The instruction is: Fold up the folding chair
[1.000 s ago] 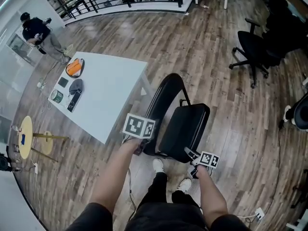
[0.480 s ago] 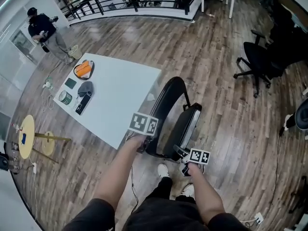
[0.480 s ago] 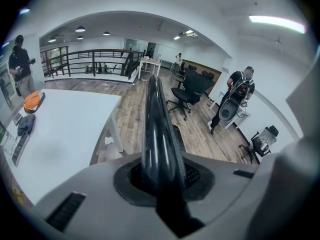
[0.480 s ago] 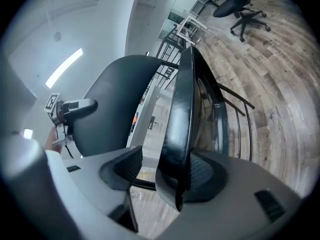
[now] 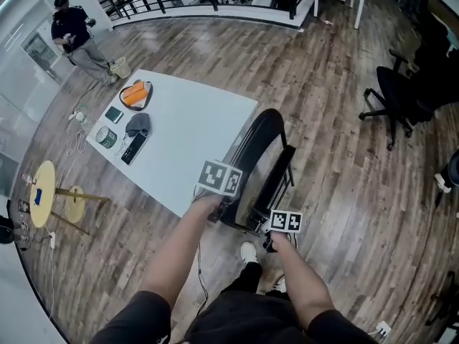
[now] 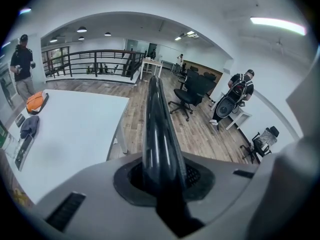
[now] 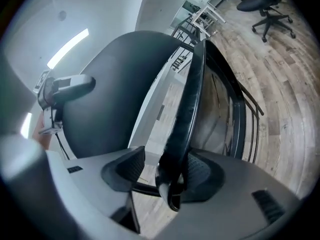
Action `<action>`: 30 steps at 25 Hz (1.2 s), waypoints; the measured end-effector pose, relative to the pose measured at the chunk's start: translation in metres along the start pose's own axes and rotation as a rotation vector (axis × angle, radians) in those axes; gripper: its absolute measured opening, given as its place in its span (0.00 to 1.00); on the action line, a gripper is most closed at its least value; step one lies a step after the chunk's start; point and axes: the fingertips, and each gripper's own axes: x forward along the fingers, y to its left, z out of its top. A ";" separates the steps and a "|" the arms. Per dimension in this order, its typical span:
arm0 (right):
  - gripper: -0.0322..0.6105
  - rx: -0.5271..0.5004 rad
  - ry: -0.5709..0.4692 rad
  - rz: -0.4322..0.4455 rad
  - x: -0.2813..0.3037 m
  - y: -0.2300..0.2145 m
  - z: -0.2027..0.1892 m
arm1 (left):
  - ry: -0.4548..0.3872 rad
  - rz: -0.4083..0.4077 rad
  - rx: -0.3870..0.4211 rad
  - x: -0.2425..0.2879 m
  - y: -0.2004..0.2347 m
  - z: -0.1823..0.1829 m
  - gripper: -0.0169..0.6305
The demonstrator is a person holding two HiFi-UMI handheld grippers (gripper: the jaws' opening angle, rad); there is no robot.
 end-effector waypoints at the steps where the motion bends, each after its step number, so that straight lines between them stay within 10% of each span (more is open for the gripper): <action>1: 0.39 -0.009 0.009 -0.007 0.007 0.002 0.000 | 0.002 0.002 0.001 -0.001 0.001 0.000 0.14; 30: 0.36 -0.100 0.119 -0.025 0.125 0.030 0.008 | -0.001 -0.028 -0.022 -0.008 0.120 0.000 0.14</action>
